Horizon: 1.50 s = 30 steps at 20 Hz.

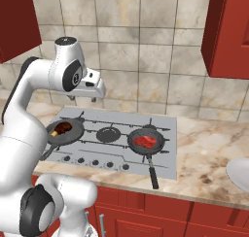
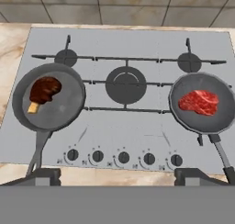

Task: Place one of the steaks on the plate and the other in the bowl. Then place the bowl in the fridge.

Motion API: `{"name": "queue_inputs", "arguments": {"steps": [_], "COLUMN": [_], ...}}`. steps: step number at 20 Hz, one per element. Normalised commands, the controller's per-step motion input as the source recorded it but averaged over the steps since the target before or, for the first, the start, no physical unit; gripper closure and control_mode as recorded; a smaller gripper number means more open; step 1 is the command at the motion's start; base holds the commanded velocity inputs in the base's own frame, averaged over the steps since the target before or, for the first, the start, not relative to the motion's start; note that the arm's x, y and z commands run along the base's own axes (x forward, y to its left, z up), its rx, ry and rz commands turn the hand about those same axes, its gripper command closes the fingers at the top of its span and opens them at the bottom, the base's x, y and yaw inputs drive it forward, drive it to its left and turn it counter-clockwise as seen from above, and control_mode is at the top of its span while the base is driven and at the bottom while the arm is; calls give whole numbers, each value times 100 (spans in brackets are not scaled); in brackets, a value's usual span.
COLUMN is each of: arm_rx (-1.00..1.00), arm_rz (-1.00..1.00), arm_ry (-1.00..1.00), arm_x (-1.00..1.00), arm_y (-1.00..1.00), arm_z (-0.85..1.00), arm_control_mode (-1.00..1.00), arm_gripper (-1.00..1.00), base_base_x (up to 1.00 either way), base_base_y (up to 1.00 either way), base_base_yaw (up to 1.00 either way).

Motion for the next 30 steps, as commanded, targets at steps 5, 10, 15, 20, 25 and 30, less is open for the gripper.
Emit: {"name": "queue_inputs", "arguments": {"steps": [5,10,15,20,25,30], "arm_rx": [-3,2,0,3,5,1], "arm_rz": [0,0,0,0,0,-1], "arm_ry": [-1,6,14,12,13,3], "arm_x": [0,0,0,0,0,0], "arm_y": [48,31,18,26,30,38], "arm_z": [-5,-25,-30,-24,-23,-35], "arm_control_mode": [-100,-100,-100,-100,-100,-100], "arm_gripper": [-100,-100,-100,-100,-100,-100], "base_base_x": [0,0,0,0,0,0], "base_base_y": [0,0,0,0,0,0], "base_base_yaw": [0,0,0,0,0,0]}}
